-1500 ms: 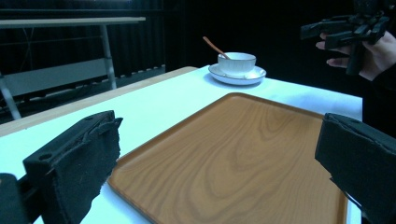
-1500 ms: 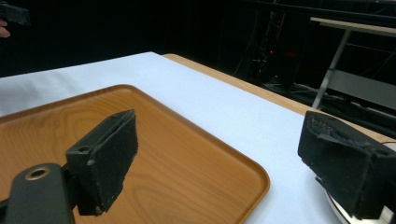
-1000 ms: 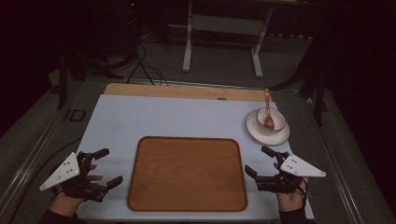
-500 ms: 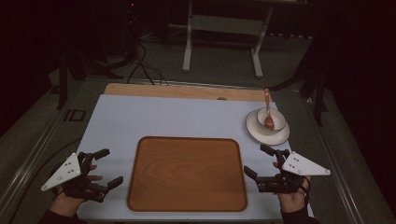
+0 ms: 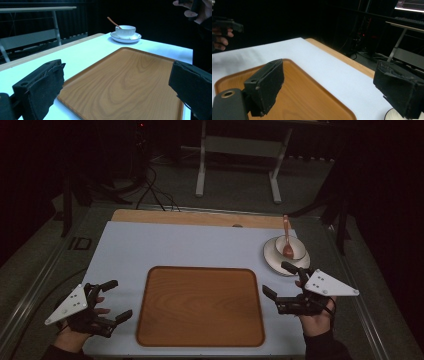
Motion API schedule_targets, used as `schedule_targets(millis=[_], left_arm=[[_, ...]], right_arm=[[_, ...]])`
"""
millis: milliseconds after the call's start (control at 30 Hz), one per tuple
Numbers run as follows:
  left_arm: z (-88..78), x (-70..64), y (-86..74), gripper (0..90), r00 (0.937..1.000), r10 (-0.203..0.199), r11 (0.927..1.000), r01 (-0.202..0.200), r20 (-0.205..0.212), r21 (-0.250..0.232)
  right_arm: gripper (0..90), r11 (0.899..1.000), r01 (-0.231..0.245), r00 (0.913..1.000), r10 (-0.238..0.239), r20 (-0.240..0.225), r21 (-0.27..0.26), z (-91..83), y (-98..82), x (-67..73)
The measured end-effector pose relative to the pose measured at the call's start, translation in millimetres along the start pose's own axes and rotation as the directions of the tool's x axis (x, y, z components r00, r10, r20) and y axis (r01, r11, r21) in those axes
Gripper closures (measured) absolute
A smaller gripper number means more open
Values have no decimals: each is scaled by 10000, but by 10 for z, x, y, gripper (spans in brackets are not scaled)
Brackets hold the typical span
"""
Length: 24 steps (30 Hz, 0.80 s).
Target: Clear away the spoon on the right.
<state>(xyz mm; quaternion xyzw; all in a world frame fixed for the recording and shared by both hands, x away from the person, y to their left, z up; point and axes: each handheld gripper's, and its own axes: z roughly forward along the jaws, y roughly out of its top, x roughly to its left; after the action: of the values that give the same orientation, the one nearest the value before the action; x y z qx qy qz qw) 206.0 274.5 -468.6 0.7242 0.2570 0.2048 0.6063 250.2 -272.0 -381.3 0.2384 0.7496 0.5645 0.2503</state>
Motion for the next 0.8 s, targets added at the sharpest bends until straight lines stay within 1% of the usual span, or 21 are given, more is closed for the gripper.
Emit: schedule_targets(millis=[67, 100, 133, 167, 200, 233, 333, 400, 433, 467, 533, 567, 633, 667, 800], left_arm=[[2, -4, 0, 0, 10000, 4, 10000, -4, 11, 18], [4, -5, 0, 0, 10000, 4, 10000, -4, 16, 26], [6, -7, 0, 0, 10000, 15, 10000, -15, 24, 42], [6, -8, 0, 0, 10000, 23, 10000, -23, 29, 50], [8, -9, -1, 0, 10000, 18, 10000, -19, 30, 51], [7, -9, 0, 0, 10000, 17, 10000, -18, 29, 52], [5, -9, 0, 0, 10000, 8, 10000, -8, 30, 44], [5, -8, -1, 0, 10000, 3, 10000, -3, 29, 47], [5, -7, -1, 0, 10000, 2, 10000, -2, 30, 44], [5, -7, -1, 0, 10000, -4, 10000, 4, 40, 55], [7, -7, -2, 0, 10000, -9, 10000, 9, 67, 73], [7, -6, -2, 0, 10000, -2, 10000, 2, 70, 86], [8, -6, -3, 0, 10000, 3, 9999, -4, 74, 104], [8, -6, -3, 0, 10000, -11, 10000, 10, 79, 94], [10, -5, -5, 0, 10000, -12, 9999, 11, 90, 118]], right_arm=[[95, 9999, -57, 9999, 58, 148, -93, 7, 28, -33], [95, 9998, -138, 9993, 143, 345, -121, 14, 50, -51], [95, 9997, -157, 9989, 164, 445, -172, 17, 61, -66], [95, 9996, -196, 9989, 205, 421, -221, 16, 77, -95], [95, 9995, -179, 9987, 191, 463, -266, 14, 87, -112], [95, 9996, -109, 9979, 125, 638, -260, 19, 106, -142], [95, 9998, -5, 9959, 22, 909, -187, 32, 145, -215], [95, 9999, -4, 9951, 16, 991, -122, 42, 174, -278], [95, 10000, -30, 9935, 40, 1137, -91, 51, 192, -315], [95, 10000, -47, 9936, 54, 1131, -65, 57, 202, -341], [95, 10000, -68, 9915, 61, 1298, 48, 77, 227, -402], [96, 9999, -95, 9919, 88, 1270, 47, 86, 238, -442], [96, 9999, -115, 9898, 100, 1419, 99, 108, 256, -507], [96, 9998, -157, 9899, 143, 1407, 85, 116, 263, -537], [96, 9993, -269, 9864, 222, 1631, 268, 171, 275, -663]])
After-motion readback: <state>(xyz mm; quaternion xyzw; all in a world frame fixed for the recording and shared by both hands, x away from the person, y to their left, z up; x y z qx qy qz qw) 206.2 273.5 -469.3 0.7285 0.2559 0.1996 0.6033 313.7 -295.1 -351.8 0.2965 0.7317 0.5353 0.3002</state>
